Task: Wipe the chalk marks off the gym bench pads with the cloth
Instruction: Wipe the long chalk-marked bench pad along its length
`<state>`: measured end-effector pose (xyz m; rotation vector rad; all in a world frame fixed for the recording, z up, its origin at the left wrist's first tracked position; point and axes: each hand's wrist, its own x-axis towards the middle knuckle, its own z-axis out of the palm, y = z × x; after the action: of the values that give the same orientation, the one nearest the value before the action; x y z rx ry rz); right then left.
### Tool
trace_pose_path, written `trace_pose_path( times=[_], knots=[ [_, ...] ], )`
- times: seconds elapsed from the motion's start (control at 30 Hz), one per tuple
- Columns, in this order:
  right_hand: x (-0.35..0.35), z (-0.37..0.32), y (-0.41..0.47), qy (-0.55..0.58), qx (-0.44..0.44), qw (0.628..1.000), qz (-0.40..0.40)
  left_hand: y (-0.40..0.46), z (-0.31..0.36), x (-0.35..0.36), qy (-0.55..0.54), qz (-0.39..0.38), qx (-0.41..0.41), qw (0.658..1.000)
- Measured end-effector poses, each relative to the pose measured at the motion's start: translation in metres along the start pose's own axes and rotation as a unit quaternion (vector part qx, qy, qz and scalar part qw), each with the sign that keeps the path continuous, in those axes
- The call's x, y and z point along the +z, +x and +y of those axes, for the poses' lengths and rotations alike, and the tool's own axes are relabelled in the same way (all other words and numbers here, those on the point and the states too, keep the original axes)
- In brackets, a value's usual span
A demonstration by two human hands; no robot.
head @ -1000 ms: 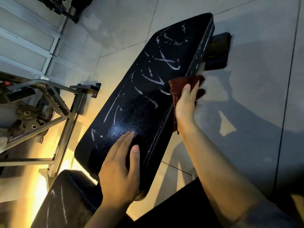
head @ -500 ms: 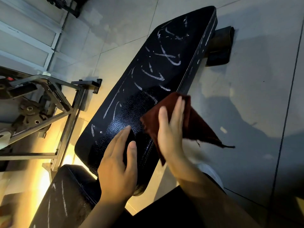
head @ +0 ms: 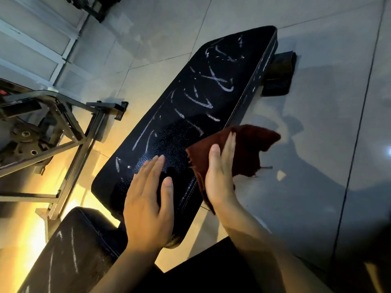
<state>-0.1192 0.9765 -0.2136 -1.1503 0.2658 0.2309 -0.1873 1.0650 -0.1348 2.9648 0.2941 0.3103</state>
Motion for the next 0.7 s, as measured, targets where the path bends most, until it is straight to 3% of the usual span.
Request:
trace_pose_path(
  times=[0.2,0.43,0.6,0.7],
  knots=[
    [-0.011,-0.009,-0.053,-0.025,0.074,0.989,-0.124,0.001,0.003,-0.005,0.02,-0.033,-0.002,0.999],
    [-0.028,-0.024,-0.072,-0.071,0.106,0.965,-0.23,-0.001,-0.004,-0.007,0.004,-0.03,0.089,0.996],
    [-0.032,-0.014,-0.065,-0.009,0.121,0.961,-0.249,-0.003,-0.009,-0.007,-0.031,-0.022,0.135,0.99],
    [-0.03,-0.008,-0.064,-0.042,0.094,0.965,-0.241,-0.002,-0.009,-0.007,-0.044,-0.013,0.166,0.985]
  ],
)
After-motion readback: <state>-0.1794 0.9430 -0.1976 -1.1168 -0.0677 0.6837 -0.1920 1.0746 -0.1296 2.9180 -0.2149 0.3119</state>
